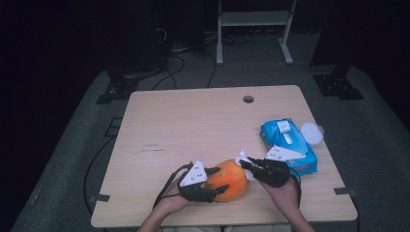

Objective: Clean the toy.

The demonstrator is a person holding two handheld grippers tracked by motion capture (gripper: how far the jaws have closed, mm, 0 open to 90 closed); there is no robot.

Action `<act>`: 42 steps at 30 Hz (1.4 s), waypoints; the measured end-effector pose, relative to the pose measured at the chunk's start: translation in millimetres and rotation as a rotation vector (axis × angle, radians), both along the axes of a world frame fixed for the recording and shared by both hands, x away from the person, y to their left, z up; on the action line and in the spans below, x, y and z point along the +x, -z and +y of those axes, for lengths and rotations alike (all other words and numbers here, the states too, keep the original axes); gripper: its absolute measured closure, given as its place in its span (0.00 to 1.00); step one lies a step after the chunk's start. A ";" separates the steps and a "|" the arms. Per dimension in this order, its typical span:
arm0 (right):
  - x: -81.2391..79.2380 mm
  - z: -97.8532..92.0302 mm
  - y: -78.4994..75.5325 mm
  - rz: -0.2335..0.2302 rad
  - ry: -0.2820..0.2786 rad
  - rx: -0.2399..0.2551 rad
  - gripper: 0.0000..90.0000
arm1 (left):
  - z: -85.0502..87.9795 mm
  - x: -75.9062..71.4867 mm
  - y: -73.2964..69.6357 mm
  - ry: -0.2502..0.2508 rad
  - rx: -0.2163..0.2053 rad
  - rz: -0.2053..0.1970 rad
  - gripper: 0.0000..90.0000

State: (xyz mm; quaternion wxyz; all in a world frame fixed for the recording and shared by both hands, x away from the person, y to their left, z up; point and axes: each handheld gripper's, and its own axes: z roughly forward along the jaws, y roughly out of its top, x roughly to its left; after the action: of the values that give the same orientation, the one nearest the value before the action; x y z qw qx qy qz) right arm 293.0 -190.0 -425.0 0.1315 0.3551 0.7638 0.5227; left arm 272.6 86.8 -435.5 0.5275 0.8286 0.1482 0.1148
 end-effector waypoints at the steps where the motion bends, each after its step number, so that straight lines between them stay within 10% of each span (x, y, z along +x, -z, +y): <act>1: 2.7 -2.6 3.2 0.017 0.019 -0.008 0.86 | -0.1 -0.4 0.1 0.004 0.000 0.001 0.43; 10: -12.1 17.8 -13.9 -0.028 -0.099 0.021 0.86 | -10.5 -6.4 0.4 0.064 0.033 -0.037 0.40; 18: 7.7 -7.8 8.5 0.058 0.022 -0.028 0.86 | -2.1 -2.4 1.5 0.063 0.012 -0.018 0.40; 28: -6.8 6.4 -8.4 0.011 -0.063 0.047 0.85 | 1.9 2.1 3.0 0.042 -0.014 0.008 0.38; 35: 6.7 -8.7 9.5 0.095 -0.004 0.085 0.85 | -0.4 3.2 3.9 0.039 -0.017 0.005 0.38; 42: -13.3 19.0 -12.7 0.001 -0.137 0.087 0.85 | -6.5 4.1 5.8 0.002 -0.030 0.000 0.37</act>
State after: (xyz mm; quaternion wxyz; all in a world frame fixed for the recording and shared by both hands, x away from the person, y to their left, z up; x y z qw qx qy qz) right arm 279.6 -171.0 -412.4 0.0794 0.3078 0.7630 0.5628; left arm 276.7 80.3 -441.3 0.5400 0.8208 0.1490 0.1120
